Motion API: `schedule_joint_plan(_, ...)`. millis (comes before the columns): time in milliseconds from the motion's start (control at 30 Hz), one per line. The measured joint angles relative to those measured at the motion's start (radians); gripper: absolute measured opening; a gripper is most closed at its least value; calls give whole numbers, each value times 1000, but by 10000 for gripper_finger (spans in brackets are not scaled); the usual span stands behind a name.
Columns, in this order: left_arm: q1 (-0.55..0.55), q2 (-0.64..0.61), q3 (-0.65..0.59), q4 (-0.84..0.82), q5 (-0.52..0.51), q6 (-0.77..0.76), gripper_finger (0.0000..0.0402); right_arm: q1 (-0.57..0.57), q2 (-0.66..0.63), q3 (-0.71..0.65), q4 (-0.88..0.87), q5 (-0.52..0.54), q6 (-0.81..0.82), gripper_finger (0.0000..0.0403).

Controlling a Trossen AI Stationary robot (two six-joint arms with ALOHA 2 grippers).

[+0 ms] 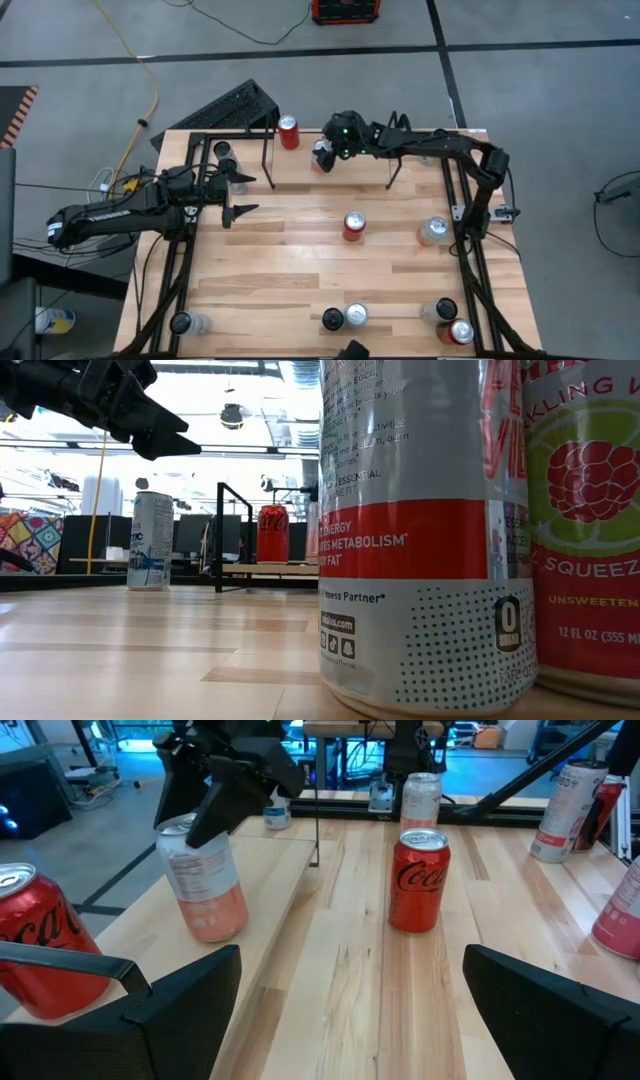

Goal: Place canned beverage on shelf
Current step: Put the top left pink white soda can on the shelf

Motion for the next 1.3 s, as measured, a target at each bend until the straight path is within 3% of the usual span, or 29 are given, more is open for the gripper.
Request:
schedule_joint_plan(400,0,0,0,1,0,-5,369,124,3,-3,-4,366,208,318)
schedule_joint_plan(833,0,0,0,1,27,-18,369,140,4,-4,101,395,186,317)
schedule_joint_plan(1000,0,0,0,1,27,-18,369,133,3,24,86,340,49,317)
schedule_joint_plan(1300,0,0,0,-8,27,-18,369,45,-33,78,21,-26,-209,317)
